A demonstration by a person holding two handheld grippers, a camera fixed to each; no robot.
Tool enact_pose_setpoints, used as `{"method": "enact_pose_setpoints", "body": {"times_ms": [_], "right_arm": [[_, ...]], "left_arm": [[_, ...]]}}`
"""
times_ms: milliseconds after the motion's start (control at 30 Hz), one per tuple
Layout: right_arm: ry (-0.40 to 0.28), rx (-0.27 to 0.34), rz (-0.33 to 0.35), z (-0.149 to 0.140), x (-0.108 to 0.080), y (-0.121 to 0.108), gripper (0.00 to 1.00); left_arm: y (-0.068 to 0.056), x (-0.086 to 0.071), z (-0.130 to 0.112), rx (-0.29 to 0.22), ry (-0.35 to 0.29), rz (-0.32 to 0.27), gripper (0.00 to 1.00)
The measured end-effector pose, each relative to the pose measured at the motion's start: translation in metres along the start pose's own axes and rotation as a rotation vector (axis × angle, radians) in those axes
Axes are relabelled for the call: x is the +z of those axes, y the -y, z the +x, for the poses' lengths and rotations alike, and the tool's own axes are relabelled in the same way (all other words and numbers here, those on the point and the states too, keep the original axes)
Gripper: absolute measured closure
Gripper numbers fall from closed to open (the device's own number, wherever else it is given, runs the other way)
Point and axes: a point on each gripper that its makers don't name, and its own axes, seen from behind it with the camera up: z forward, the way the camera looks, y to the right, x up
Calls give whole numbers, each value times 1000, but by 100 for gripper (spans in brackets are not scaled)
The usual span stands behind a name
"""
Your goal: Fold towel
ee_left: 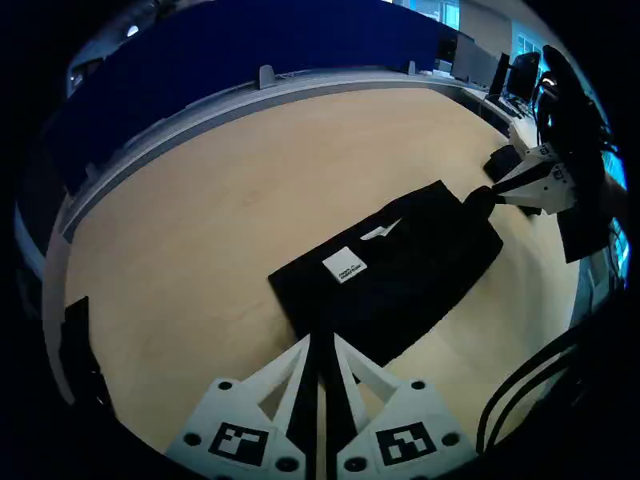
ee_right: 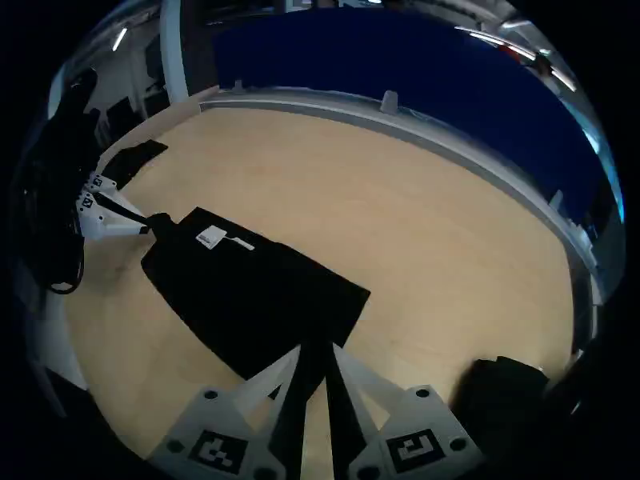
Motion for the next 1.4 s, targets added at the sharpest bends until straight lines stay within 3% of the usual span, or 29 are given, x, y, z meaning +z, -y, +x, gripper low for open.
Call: {"method": "enact_pose_setpoints", "body": {"times_ms": [867,1200,1400], "right_arm": [[32,34,-40,-5,42,-18,78],[21,19,-97,0,48,-28,61],[-7,36,-129,11,49,-36,35]], "left_arm": [[19,39,10,-16,16,52,90],[28,43,13,-20,13,74,73],[38,43,15,-30,12,98,58]]}}
